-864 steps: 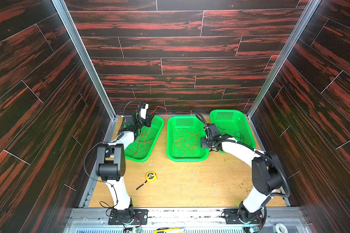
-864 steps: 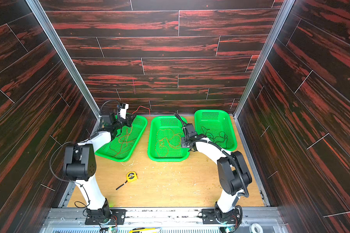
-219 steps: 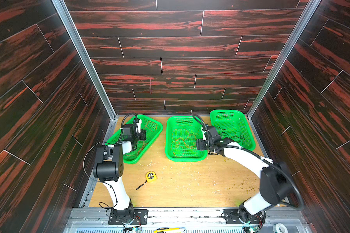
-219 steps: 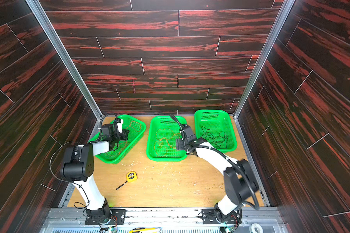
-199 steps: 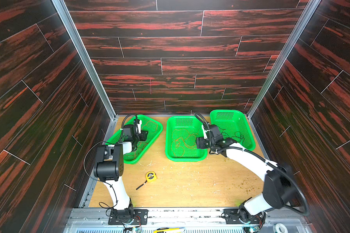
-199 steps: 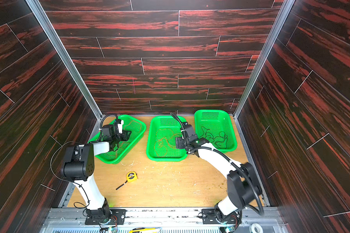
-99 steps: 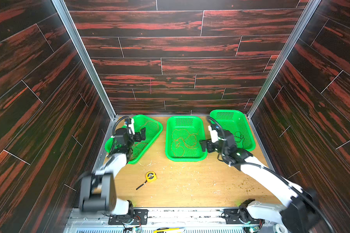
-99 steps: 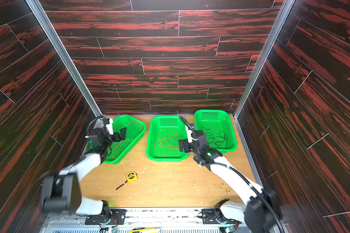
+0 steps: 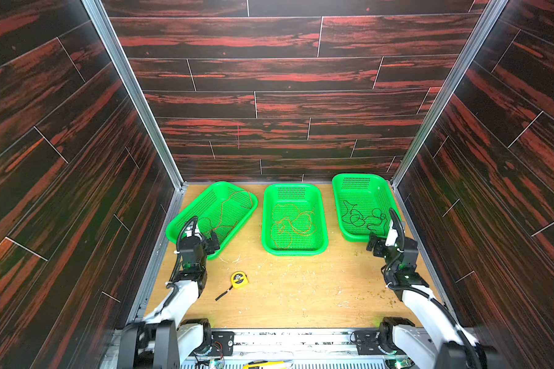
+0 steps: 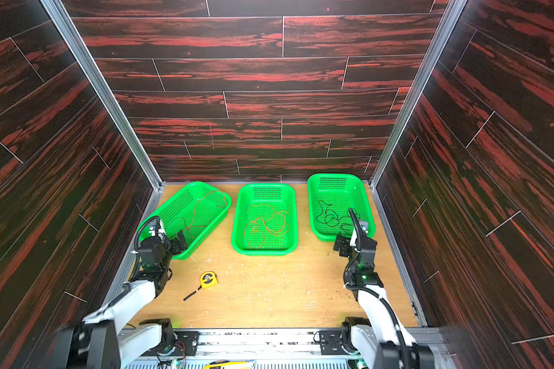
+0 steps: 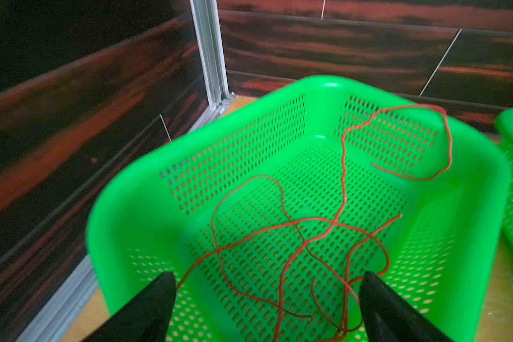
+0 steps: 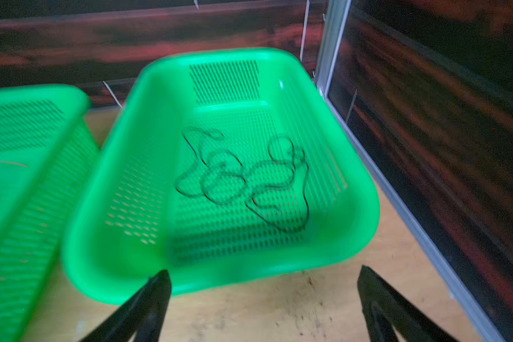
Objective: Untangle and sort cables by color
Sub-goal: Reset both arms
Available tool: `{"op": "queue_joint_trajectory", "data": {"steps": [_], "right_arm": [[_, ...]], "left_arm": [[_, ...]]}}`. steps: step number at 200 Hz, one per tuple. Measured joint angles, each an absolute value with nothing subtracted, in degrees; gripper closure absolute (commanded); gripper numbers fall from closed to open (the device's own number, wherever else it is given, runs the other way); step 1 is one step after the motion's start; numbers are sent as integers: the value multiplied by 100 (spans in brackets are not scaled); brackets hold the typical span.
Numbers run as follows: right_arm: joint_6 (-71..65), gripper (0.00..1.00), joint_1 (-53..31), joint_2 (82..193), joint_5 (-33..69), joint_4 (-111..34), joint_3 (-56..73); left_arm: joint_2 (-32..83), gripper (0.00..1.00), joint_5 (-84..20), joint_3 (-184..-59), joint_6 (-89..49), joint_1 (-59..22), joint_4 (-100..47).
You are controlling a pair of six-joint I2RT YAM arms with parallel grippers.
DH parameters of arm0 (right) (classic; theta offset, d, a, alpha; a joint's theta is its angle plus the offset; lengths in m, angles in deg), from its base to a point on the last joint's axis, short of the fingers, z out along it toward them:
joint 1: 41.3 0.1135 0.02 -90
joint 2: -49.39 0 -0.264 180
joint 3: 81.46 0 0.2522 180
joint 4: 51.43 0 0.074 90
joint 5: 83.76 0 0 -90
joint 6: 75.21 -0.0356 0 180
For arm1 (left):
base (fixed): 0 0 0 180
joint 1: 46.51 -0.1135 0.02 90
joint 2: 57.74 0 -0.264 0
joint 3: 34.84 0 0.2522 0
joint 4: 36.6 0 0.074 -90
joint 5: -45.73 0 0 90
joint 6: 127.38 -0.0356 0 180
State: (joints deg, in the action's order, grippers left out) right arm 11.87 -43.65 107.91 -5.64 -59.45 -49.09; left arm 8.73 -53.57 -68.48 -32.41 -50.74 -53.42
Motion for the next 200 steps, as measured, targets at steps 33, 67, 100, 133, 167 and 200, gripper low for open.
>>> {"op": "queue_joint_trajectory", "data": {"steps": [33,67,100,133,167,200], "right_arm": [[1165,2,-4466,12048,-107,-7621,-5464],[1281,2,-4529,13208,529,-9702,-5667],[1386,1,-4547,13752,977,-10386,-5593],[1323,2,-4619,13763,994,-10273,-5142],[1294,2,-4645,13781,970,-10141,-5092],[1290,2,-4647,13811,970,-10047,-5090]], "left_arm": [[1831,1,-5290,-6789,-3265,-5074,-6483],[2766,1,-5019,-6942,-3313,-5056,-7683],[3079,1,-4984,-7067,-3241,-5045,-7589],[3079,1,-4986,-7187,-3245,-5039,-7248],[3079,1,-4986,-7204,-3245,-5034,-7060],[3079,1,-5043,-7224,-3239,-5034,-6995]]}}
